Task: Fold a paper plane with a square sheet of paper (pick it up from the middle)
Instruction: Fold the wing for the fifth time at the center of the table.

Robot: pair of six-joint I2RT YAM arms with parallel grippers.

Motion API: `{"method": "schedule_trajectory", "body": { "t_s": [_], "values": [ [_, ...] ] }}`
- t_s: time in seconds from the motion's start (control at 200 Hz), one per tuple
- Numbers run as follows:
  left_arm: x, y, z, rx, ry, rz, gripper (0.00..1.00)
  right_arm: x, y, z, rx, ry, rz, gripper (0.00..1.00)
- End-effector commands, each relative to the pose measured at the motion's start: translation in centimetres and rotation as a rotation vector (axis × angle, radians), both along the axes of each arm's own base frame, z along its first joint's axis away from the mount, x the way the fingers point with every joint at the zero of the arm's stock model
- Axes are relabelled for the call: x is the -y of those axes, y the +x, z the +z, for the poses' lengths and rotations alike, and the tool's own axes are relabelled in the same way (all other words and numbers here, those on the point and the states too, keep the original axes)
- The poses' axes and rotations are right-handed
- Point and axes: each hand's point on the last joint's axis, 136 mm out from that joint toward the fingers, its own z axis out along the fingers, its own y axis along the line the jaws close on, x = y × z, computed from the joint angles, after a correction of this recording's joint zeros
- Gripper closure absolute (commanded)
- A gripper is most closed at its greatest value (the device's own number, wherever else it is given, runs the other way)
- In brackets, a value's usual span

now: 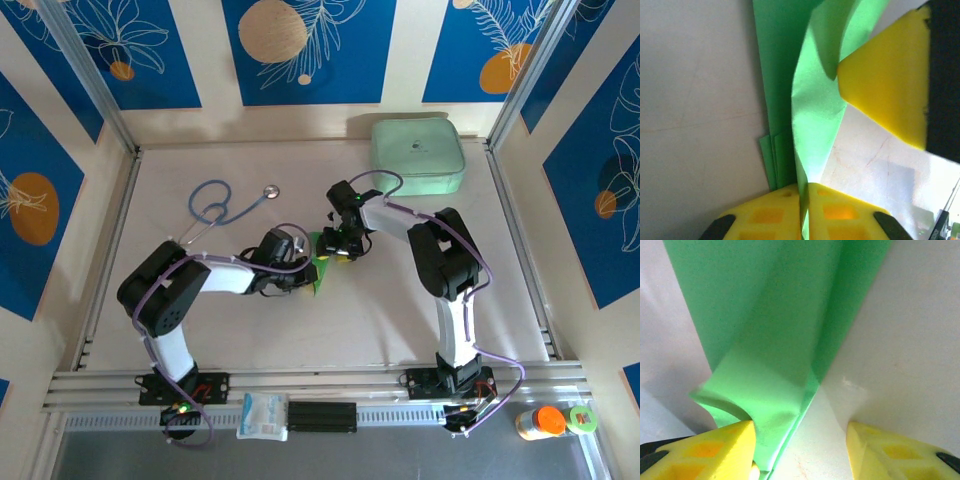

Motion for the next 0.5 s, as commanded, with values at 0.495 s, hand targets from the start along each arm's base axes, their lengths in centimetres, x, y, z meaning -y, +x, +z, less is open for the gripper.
{"method": "schedule_trajectory", "body": {
  "t_s": [0.495],
  "values": [
    [-3.2,-3.4,-6.3,-0.171,0.099,0.066,0.95,-0.6,0.3,6.8,0.168,0.479,0.078,0.52]
  ]
}}
